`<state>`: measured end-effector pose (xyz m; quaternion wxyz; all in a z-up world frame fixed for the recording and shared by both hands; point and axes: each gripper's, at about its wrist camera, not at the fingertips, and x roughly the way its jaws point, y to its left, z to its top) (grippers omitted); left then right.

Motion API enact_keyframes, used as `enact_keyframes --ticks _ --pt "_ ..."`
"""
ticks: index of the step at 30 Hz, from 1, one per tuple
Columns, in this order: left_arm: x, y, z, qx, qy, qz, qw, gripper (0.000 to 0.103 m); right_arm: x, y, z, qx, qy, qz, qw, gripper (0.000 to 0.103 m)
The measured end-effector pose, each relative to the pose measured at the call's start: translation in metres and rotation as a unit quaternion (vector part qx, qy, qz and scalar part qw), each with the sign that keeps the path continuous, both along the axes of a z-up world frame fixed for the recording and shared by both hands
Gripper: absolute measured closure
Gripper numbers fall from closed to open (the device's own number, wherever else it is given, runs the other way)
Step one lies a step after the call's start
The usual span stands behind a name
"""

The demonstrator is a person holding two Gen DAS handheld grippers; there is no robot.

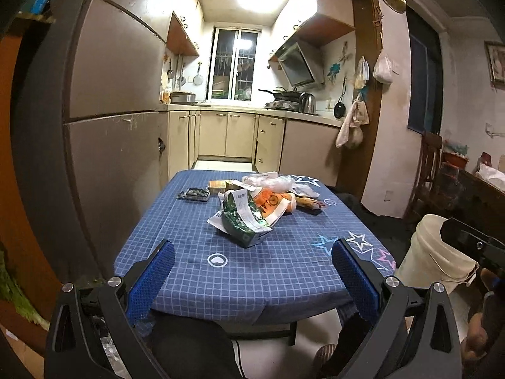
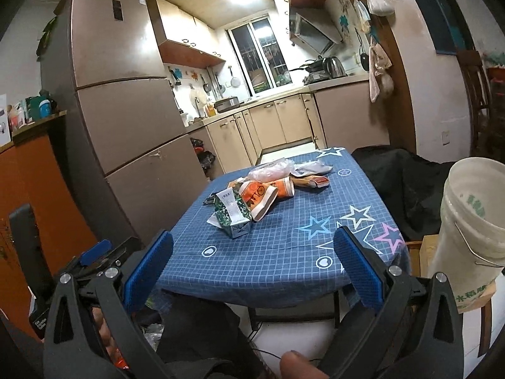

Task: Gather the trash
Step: 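Move both tools toward the trash pile on the table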

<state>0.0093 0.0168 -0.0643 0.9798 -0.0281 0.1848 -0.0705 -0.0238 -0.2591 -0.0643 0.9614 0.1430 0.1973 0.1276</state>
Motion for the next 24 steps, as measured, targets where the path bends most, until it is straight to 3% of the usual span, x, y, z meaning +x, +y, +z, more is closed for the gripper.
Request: enact_keyframes --ticks 6,10,16,24 --pt "0.01 -0.005 -0.003 0.024 0.016 0.02 0.9994 0.003 0.003 -0.012 -0.005 0.013 0.011 -0.037 0.999 0.005" --pt "0.023 0.006 -0.002 0.011 0.023 0.034 0.9991 0.003 0.007 -0.019 -0.005 0.001 0.011 -0.061 0.998 0.005" --pt "0.051 0.017 -0.011 0.027 0.04 0.057 0.9972 0.003 0.021 -0.012 -0.001 -0.071 -0.014 -0.103 0.992 0.005" --pt "0.093 0.022 -0.027 0.063 0.054 0.083 0.9931 0.003 0.073 0.016 -0.006 -0.13 -0.003 -0.07 0.989 0.005"
